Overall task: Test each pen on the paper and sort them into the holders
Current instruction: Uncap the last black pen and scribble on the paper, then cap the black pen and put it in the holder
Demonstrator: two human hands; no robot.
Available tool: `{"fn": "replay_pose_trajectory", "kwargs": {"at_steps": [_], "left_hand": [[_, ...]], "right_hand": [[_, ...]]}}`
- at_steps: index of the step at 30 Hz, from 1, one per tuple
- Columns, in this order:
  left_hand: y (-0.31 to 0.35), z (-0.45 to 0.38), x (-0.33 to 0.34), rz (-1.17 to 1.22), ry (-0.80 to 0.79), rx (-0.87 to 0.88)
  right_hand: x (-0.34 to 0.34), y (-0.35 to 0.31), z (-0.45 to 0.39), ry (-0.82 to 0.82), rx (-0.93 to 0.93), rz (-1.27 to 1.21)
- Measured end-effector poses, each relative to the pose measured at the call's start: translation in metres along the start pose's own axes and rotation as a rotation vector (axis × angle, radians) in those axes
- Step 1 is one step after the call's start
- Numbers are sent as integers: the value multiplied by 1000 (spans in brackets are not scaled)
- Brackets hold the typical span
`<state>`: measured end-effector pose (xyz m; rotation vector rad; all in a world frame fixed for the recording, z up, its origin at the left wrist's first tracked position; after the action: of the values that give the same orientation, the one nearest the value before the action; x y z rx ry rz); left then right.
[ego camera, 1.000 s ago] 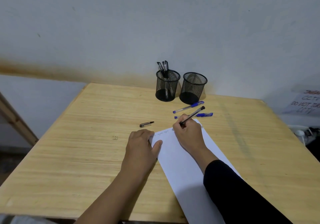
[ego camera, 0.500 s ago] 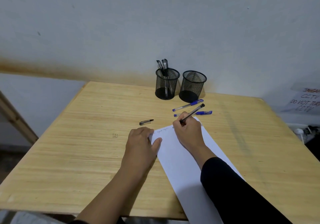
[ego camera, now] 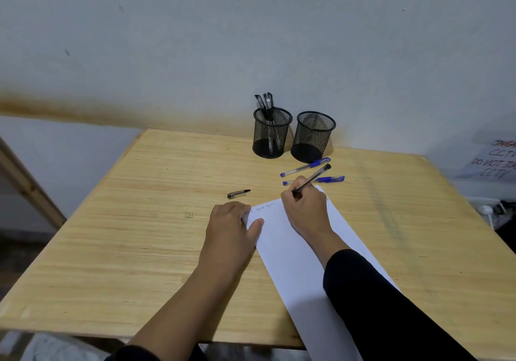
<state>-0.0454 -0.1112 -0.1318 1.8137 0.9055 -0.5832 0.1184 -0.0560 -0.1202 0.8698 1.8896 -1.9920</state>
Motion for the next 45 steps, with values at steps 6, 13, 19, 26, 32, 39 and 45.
{"fn": "replay_pose_trajectory", "kwargs": {"at_steps": [6,13,19,26,32,39,45], "left_hand": [[0,0,1,-6,-11,-3],[-17,-17,-20,141,162,-121],[-29,-44,-6,26,2,-103],[0,-40,-32,434,100,-172],[20,-29,-41,495,92,-162],[34,-28,-47,473,57,-102],[43,-24,-51,489,75,-107]], "right_hand": [[-3,-1,1,21,-22,-16],[-6,14,-2,-72,188,-386],[-9,4,19,-188,291,-723],[-29,-26,36,-199,192,-840],[-37,-40,40,-211,118,-835],[-34,-39,41,-260,109,-783],[-36,-45,44,-349,75,-804]]}}
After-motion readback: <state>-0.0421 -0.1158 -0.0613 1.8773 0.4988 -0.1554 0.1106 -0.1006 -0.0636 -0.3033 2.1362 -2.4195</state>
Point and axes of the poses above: each hand's wrist, its own z-axis away from the middle knuckle, its own x-axis out of the palm, y = z × x, the point moved 8 cm from there along -z, towards the middle knuckle, and after that the axes turned 9 degrees about x, right-handed, at the moved point
